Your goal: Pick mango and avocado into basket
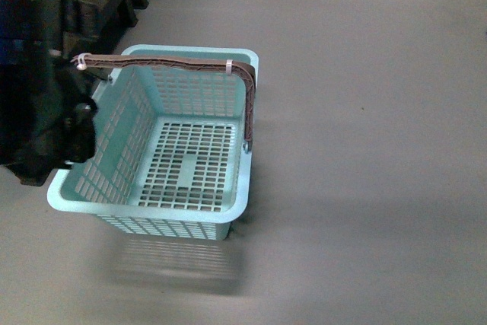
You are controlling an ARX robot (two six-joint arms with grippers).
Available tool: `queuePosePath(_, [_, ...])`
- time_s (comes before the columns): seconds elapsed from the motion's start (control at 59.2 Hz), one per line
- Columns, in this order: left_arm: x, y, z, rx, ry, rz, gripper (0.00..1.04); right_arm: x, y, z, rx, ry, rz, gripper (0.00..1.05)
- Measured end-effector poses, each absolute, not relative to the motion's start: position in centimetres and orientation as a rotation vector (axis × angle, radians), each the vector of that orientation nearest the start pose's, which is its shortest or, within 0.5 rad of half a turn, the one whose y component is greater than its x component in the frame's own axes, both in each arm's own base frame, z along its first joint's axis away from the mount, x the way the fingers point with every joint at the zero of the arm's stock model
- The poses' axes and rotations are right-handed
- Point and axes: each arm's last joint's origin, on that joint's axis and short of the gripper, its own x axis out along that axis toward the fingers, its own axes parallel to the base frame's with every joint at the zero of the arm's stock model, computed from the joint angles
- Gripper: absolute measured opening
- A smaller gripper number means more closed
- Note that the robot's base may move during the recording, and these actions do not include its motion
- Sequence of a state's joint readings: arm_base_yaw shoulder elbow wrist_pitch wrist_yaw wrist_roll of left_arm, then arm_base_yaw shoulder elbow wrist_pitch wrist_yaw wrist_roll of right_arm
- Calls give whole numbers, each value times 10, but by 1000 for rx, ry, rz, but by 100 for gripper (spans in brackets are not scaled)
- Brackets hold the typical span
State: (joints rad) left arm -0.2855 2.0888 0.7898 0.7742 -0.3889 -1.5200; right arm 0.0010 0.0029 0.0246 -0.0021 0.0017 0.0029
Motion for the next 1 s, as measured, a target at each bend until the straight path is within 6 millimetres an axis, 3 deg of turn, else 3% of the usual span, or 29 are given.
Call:
queuePosePath(0.237, [421,-128,21,-1416,298,284,96,96,0,171,3,-20,-1,96])
queuePosePath(0.439, [447,-139,5,-1416,297,248,96,96,0,171,3,-20,-1,96])
queuePosePath(0.575, [456,-142,15,-1422,245,170,95,96,0,171,3,-20,-1,96])
queuePosePath(0.794, [455,-141,17,-1459,240,133,60,96,0,171,3,-20,-1,96])
queuePosePath(0.997, [441,-136,9,-1426,258,166,29,96,0,171,3,-20,-1,96])
